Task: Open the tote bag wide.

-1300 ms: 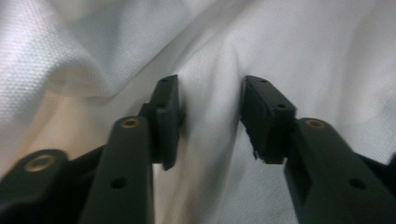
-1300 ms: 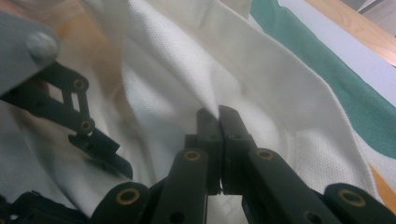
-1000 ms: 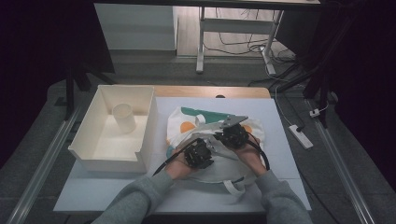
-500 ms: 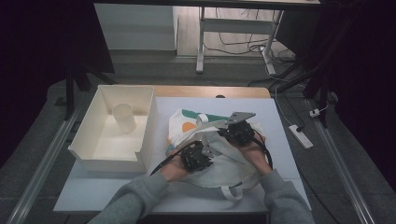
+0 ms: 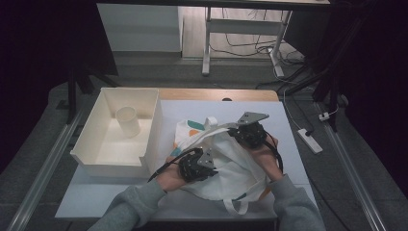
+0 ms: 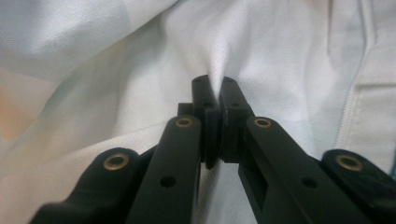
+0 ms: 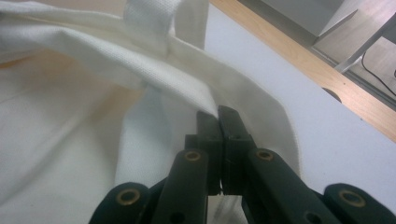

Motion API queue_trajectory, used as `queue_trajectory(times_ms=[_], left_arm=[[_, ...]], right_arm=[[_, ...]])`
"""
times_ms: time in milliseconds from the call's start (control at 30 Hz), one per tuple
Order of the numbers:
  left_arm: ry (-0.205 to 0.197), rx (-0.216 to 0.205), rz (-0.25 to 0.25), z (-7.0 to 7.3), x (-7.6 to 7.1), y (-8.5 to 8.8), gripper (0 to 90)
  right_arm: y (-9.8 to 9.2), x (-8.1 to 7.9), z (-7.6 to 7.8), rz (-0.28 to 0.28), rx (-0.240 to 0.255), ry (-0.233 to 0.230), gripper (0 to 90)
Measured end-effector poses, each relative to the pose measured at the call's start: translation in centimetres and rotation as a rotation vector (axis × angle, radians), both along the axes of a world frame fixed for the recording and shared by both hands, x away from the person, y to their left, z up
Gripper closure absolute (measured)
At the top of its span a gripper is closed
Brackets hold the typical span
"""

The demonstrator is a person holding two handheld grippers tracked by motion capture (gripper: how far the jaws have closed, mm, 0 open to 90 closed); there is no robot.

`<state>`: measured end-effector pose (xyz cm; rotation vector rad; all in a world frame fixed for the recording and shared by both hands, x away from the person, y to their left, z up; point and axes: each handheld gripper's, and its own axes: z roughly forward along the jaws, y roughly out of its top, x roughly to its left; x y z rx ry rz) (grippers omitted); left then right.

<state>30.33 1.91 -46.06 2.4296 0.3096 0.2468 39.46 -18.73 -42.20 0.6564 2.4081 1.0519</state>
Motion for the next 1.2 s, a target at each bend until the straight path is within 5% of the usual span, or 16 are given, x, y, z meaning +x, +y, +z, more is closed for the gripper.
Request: queue_trajectory(times_ms=[333, 800, 1200], left_arm=[[-0.007, -0.014, -0.017, 0.5, -0.5, 0.1, 87.5], [-0.025, -0.058, -0.069, 2.5, -2.2, 0.7, 87.5], [-0.001, -0.024, -0.077, 1.9, -2.0, 0.4, 87.5]], right_arm=[[-0.4, 0.2, 0.3, -0.034, -0.003, -0.019, 89.3], [-2.2, 1.4, 1.6, -0.152, 0.033, -0.064, 89.3], [-2.7, 5.1, -1.3, -0.227, 0.026, -0.007, 89.3]])
